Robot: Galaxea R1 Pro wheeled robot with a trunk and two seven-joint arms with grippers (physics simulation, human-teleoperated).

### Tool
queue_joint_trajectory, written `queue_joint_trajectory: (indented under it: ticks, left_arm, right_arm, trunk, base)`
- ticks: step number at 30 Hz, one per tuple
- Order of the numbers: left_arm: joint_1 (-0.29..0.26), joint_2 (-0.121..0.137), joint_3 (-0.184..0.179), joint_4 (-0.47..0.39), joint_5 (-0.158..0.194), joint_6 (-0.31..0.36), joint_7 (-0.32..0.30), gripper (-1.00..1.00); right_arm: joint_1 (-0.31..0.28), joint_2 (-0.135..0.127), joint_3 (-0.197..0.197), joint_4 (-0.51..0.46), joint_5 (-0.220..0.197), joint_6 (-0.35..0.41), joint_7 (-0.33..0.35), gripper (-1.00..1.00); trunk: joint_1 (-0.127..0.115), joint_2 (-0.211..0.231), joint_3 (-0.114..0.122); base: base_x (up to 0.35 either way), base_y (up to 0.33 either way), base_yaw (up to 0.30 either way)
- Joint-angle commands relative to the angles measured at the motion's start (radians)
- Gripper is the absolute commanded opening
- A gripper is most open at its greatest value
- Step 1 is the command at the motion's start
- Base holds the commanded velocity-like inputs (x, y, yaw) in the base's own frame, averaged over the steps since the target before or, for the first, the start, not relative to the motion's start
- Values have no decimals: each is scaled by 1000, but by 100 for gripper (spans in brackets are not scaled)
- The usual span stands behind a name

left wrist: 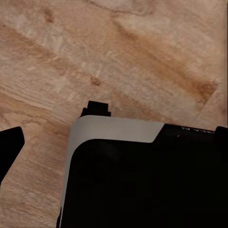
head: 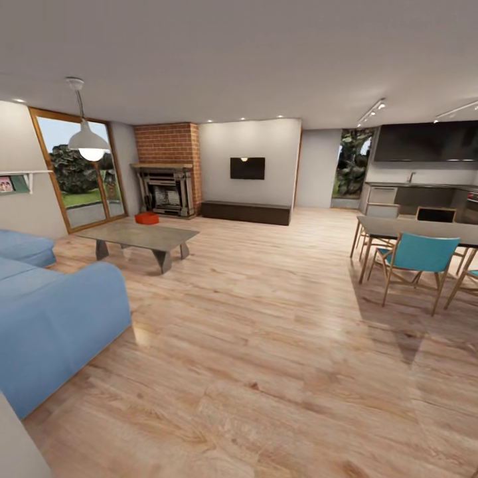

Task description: Move the two storage containers from the living room to the garage. In the garage, place one container on the floor and stack the other container on top of it (either order is fine).

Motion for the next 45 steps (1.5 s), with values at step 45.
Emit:
queue_joint_trajectory:
  ticks: [45]
  left_arm:
    - [0,0,-2,0,9,0,-4,100]
  right_arm:
    - [-1,2,8,3,-10,-6,4,100]
  trunk:
    - [1,-1,-1]
  base:
    - [321,0,0]
